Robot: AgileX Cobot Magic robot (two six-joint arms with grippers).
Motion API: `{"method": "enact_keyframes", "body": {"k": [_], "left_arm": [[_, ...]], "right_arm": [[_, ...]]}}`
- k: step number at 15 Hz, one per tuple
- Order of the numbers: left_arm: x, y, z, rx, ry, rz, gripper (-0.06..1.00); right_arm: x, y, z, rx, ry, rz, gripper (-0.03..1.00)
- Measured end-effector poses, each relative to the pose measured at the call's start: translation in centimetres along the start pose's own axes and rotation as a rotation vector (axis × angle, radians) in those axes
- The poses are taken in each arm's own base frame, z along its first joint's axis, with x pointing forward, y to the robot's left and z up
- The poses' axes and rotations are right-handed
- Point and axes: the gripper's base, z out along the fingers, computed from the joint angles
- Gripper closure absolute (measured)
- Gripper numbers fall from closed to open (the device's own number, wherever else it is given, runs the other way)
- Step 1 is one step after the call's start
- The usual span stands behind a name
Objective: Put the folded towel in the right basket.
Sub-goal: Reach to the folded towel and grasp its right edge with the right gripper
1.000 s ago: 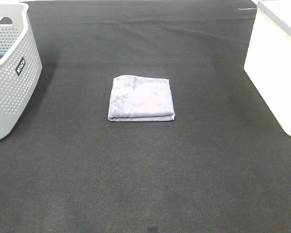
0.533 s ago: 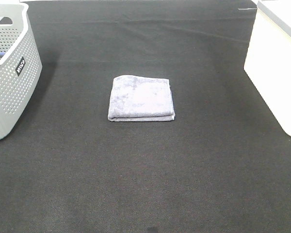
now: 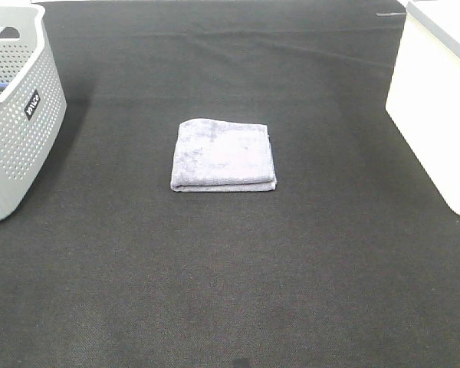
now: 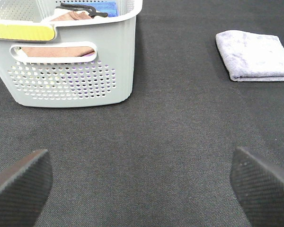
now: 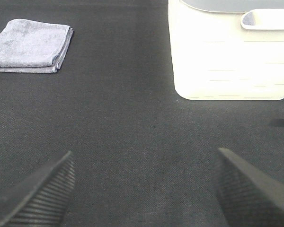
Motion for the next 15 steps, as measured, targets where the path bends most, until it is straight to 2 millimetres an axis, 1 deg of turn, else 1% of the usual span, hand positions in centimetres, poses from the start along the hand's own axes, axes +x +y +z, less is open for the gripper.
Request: {"method": "enact_keyframes", "body": {"k": [15], "left_arm": [[0.0,0.0,0.0,0.0,0.0,0.0,-0.02]], "right_arm": [[-0.01,0.0,0.0,0.0,-0.001,0.0,0.21]]}}
